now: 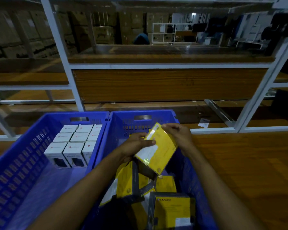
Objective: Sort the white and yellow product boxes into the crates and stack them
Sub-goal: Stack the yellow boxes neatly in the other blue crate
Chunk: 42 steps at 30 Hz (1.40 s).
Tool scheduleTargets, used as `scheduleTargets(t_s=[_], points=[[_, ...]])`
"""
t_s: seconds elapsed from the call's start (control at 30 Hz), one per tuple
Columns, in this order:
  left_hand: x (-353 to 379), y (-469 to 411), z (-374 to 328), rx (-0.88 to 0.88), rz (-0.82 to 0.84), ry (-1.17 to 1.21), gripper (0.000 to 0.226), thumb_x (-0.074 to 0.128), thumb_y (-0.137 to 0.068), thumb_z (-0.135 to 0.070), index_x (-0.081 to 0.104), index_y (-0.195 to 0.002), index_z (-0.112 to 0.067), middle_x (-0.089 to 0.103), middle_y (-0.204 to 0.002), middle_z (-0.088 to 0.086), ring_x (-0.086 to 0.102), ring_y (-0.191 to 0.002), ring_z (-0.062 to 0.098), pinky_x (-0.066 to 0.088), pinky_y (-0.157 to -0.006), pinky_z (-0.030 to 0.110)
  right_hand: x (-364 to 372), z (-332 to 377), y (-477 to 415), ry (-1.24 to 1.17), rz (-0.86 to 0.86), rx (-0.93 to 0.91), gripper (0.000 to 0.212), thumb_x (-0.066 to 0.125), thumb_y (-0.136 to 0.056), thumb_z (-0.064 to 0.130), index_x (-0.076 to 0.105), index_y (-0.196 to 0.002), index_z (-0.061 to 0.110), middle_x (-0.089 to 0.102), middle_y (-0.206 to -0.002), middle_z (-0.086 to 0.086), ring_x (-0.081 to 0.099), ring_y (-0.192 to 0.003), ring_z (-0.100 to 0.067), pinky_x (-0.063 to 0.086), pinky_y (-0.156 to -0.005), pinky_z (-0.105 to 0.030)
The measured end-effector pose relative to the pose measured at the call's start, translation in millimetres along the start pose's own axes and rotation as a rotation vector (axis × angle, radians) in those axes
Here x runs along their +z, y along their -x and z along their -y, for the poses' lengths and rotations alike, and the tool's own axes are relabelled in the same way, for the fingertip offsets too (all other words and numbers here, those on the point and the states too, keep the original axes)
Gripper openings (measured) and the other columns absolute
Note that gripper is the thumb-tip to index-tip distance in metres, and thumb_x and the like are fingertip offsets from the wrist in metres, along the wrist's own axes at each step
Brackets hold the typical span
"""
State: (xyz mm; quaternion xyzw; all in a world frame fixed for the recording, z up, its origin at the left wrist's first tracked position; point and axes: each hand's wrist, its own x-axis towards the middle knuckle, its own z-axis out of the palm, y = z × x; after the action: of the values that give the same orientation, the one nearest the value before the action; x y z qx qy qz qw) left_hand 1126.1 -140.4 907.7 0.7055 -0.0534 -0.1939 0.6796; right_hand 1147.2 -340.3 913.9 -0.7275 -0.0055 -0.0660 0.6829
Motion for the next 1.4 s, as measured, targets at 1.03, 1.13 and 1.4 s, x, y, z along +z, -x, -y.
scheduleTargets(t_s=[1.03,1.13,1.4], points=[[-4,-1,-6,0.264,-0.386,0.244,0.025,0.059,-0.096,-0.02,0.063,-0.119,-0.01,0.073,-0.108,0.012,0.071,-0.097,0.032,0.059,-0.074,0.041,59,-7,24,-0.463,0.026,0.249,0.033,0.052,-0.056,0.02,0.061,-0.087,0.013,0.063,-0.085,-0.007,0.058,-0.083,-0.032,0.045,-0.065,-0.034],[-4,-1,-6,0.272,-0.399,0.256,0.028,0.06,-0.095,-0.02,0.062,-0.12,-0.006,0.072,-0.109,0.016,0.07,-0.098,0.035,0.058,-0.078,0.046,60,-6,23,-0.458,0.013,0.257,0.034,0.055,-0.059,0.019,0.065,-0.091,0.012,0.066,-0.091,-0.01,0.06,-0.088,-0.035,0.046,-0.073,-0.043],[-20,-12,0,0.209,-0.478,0.598,0.059,0.065,-0.078,-0.019,0.047,-0.13,0.002,0.057,-0.131,0.026,0.06,-0.111,0.047,0.056,-0.078,0.053,54,-12,16,-0.393,0.181,0.368,0.033,0.064,-0.091,0.009,0.06,-0.123,0.016,0.067,-0.107,-0.012,0.068,-0.093,-0.03,0.058,-0.076,-0.042]])
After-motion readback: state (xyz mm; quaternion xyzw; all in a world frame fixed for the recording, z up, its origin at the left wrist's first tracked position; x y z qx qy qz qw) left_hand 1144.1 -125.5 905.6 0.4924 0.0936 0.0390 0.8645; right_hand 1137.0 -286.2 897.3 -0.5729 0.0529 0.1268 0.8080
